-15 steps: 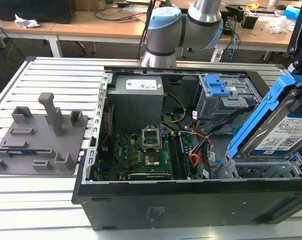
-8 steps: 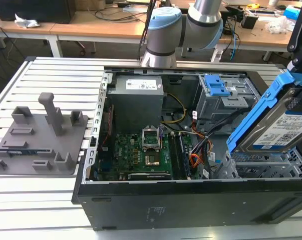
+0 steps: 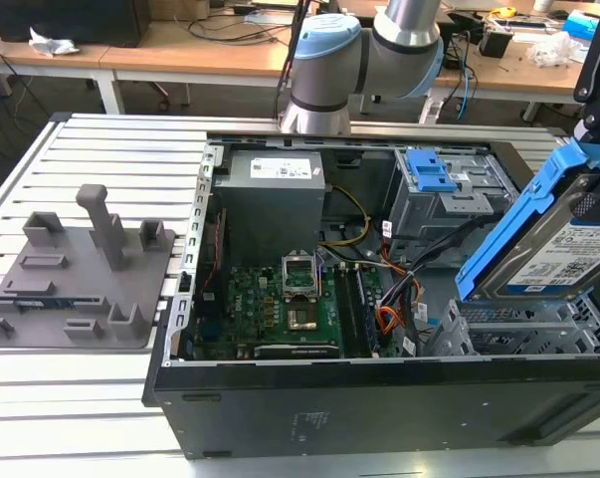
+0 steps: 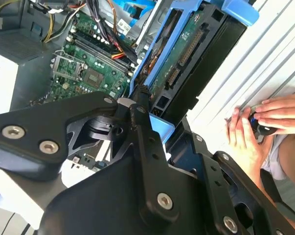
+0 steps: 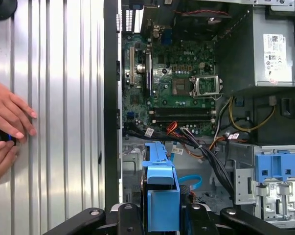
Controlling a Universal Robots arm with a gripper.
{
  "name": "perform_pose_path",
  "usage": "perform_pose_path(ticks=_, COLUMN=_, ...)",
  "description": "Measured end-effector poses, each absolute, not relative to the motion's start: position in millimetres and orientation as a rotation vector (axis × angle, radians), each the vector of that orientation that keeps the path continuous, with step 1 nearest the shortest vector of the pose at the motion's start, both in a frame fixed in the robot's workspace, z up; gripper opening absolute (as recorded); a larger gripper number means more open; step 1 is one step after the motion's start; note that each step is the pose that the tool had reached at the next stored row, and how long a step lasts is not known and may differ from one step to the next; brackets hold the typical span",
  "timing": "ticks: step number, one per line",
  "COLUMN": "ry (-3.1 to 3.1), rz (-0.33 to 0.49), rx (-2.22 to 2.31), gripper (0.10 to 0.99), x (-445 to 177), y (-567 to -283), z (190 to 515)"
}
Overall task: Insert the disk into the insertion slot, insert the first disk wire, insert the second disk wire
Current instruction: 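Insert the disk into the insertion slot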
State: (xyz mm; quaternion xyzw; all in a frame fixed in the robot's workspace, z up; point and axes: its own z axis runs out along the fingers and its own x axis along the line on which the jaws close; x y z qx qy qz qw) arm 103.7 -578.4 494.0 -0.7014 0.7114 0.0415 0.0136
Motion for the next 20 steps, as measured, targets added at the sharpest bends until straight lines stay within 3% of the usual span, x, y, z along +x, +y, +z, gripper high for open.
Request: perform_pose_path(ticks=20, ry=2.202, rz=0.096, rx=-2.17, gripper=0.365, x=106.9, y=-578.2, z=493.8)
